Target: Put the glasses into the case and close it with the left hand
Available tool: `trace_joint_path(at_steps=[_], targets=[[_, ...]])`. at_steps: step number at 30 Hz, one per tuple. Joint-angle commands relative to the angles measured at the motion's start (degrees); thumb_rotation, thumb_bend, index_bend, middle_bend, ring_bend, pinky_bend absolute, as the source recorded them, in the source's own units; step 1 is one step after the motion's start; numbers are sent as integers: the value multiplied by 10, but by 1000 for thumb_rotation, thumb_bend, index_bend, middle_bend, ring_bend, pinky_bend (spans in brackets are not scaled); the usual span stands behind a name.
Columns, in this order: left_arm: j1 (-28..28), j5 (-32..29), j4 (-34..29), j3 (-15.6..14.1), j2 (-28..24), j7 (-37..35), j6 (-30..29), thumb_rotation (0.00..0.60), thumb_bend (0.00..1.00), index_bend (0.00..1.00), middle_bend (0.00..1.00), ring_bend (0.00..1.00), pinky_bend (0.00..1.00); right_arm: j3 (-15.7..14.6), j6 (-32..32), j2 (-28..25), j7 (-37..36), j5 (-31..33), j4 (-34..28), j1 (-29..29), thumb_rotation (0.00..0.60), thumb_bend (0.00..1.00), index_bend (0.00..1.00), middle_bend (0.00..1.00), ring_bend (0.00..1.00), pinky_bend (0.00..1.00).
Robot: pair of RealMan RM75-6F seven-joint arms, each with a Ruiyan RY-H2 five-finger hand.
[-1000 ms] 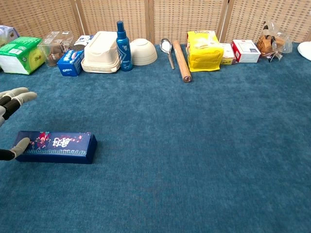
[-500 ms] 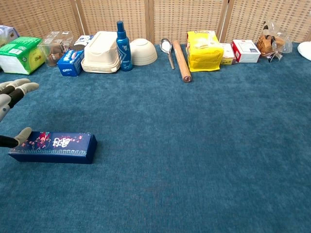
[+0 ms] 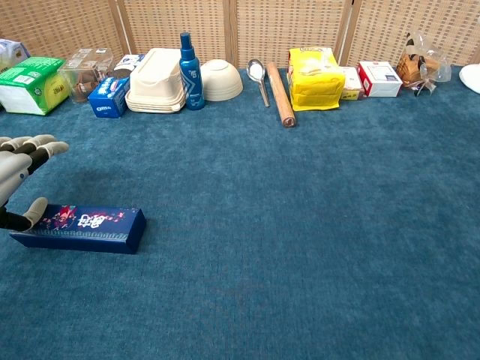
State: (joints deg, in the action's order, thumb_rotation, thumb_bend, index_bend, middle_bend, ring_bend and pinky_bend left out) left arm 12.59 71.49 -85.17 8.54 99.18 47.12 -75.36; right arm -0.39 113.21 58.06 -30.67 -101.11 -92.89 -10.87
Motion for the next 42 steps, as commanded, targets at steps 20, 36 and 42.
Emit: trace_joint_path(at_steps=[20, 36, 42], targets=[[28, 49, -231, -44, -190, -88, 39, 533, 321, 107, 0, 0, 0, 3, -3, -1, 42, -10, -33, 1, 600, 471, 0, 288, 111, 143], [79, -114, -274, -82, -233, 13, 130, 531, 281, 115, 0, 0, 0, 4, -9, 4, 68, -12, -50, 2, 600, 471, 0, 288, 104, 143], [109, -163, -268, -82, -210, 57, 126, 532, 281, 111, 0, 0, 0, 5, -10, 6, 70, -7, -50, 0, 600, 470, 0, 288, 103, 143]])
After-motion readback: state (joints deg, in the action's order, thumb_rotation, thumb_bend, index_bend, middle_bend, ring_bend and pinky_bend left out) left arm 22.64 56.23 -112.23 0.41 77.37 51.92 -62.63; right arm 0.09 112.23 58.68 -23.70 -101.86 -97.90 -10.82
